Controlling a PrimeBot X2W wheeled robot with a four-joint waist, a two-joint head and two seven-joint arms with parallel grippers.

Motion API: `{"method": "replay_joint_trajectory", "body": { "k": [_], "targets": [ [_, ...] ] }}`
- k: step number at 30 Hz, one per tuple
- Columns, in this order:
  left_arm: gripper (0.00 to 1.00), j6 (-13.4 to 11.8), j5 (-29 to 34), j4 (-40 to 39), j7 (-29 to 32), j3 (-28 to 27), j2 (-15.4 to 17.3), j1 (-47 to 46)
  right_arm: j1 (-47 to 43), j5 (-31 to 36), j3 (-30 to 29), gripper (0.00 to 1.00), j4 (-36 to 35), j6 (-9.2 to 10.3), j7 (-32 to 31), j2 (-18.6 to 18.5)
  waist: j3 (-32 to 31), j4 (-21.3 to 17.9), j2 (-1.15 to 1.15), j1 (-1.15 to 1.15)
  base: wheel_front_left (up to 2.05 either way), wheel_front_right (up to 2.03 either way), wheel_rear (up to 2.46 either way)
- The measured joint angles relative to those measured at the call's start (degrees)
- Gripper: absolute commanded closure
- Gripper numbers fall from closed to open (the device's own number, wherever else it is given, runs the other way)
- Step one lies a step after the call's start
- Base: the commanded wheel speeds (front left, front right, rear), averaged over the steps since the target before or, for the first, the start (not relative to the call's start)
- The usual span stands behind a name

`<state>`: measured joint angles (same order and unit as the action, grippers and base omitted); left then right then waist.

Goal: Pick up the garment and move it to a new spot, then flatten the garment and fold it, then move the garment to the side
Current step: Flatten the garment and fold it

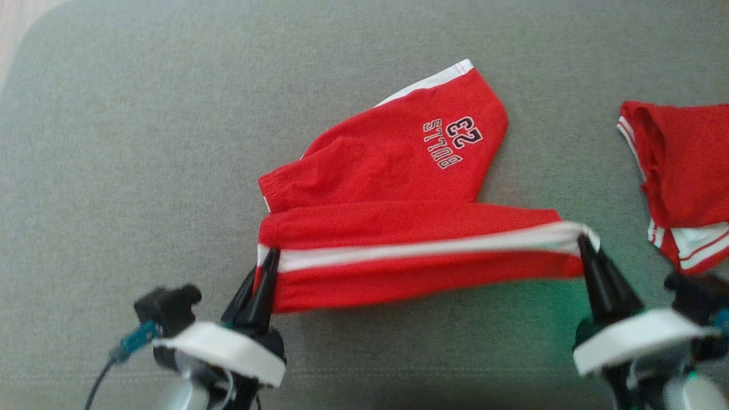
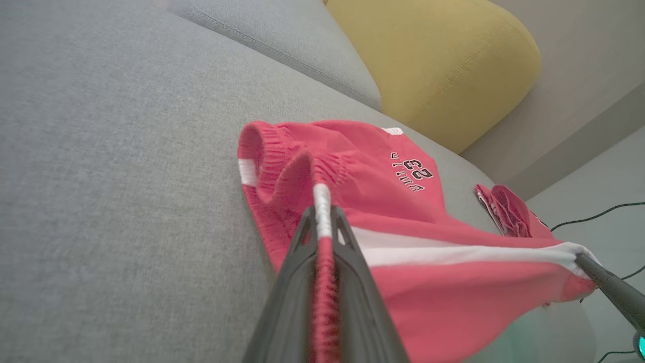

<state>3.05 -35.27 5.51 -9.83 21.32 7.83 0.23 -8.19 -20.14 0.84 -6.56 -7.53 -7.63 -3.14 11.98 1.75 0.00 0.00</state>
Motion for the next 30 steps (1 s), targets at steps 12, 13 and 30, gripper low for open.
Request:
{"method": "replay_joint_trajectory", "body": {
  "k": [12,13,30],
  "targets": [
    [1.00,1.2,-7.0,3.4,7.6,0.3,-2.7,-13.4,26.5,-1.9,2.8,1.00,13.5,0.00,-5.8,-8.8,5.5,3.5,0.00,0.00,0.00,0.00,0.00],
    [1.00,1.6,-7.8,4.1,7.7,0.4,-3.1,-14.1,28.7,-2.1,3.5,1.00,15.2,0.00,-6.4,-9.4,6.0,4.0,0.00,0.00,0.00,0.00,0.00],
    [0.07,3.0,-15.9,18.7,-0.2,7.1,-5.5,-28.6,52.9,-5.9,17.0,0.55,39.7,0.00,-0.1,-14.1,13.1,8.9,0.00,0.01,0.00,0.00,0.00]
  ]
}}
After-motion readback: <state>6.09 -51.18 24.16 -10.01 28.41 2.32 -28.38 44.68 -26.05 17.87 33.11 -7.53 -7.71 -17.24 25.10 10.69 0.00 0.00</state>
